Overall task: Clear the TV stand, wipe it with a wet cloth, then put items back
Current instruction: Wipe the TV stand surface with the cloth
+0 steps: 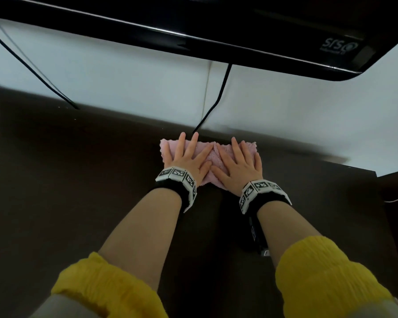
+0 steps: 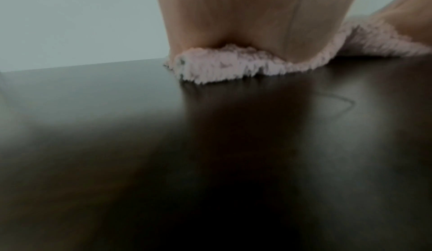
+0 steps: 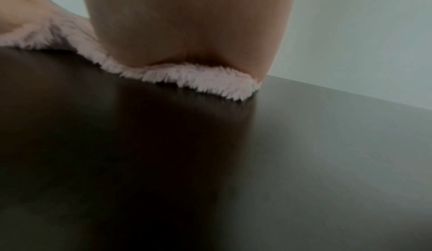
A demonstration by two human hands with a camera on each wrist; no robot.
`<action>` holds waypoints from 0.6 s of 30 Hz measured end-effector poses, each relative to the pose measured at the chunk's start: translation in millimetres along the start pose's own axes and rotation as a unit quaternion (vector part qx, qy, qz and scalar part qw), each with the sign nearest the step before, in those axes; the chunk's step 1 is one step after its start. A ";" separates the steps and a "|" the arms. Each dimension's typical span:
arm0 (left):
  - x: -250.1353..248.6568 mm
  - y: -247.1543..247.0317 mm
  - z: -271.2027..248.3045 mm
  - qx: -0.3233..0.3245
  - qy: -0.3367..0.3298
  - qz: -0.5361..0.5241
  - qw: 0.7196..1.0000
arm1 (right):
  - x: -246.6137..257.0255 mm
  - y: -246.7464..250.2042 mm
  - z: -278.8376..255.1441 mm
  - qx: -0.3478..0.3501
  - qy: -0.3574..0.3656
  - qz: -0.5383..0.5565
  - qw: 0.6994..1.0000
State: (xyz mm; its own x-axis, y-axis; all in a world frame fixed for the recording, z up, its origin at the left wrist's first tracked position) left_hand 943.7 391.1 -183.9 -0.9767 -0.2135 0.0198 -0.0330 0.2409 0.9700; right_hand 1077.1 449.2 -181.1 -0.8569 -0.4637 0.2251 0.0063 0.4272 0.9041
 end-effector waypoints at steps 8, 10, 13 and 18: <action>-29.9 8.4 21.3 0.000 0.024 -0.008 1.000 | -24.4 7.9 12.1 -0.002 0.031 0.000 1.000; -38.9 8.7 24.1 0.005 0.022 0.009 1.000 | -32.9 9.1 11.1 0.002 0.036 0.001 0.999; -57.9 9.3 29.9 -0.003 0.015 0.018 1.000 | -55.6 11.9 8.3 0.005 0.030 0.013 0.999; -92.5 9.6 32.0 -0.014 -0.003 0.008 1.000 | -95.2 15.7 -5.9 -0.004 0.015 0.017 1.000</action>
State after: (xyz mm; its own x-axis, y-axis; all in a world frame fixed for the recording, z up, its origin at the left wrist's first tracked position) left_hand 1027.0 443.5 -184.1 -0.9784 -0.2039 0.0329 -0.0126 0.2180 0.9759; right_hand 1161.8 495.5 -186.2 -0.8397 -0.4725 0.2676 0.0406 0.4367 0.8987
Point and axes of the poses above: each hand's wrist, its own z-axis towards the middle knuckle, its own y-axis out of the back of the hand, x = y × z, the point moved 4 cm from there along z, towards the middle knuckle, and after that the axes turned 6 degrees about z, right-handed, at the moved point
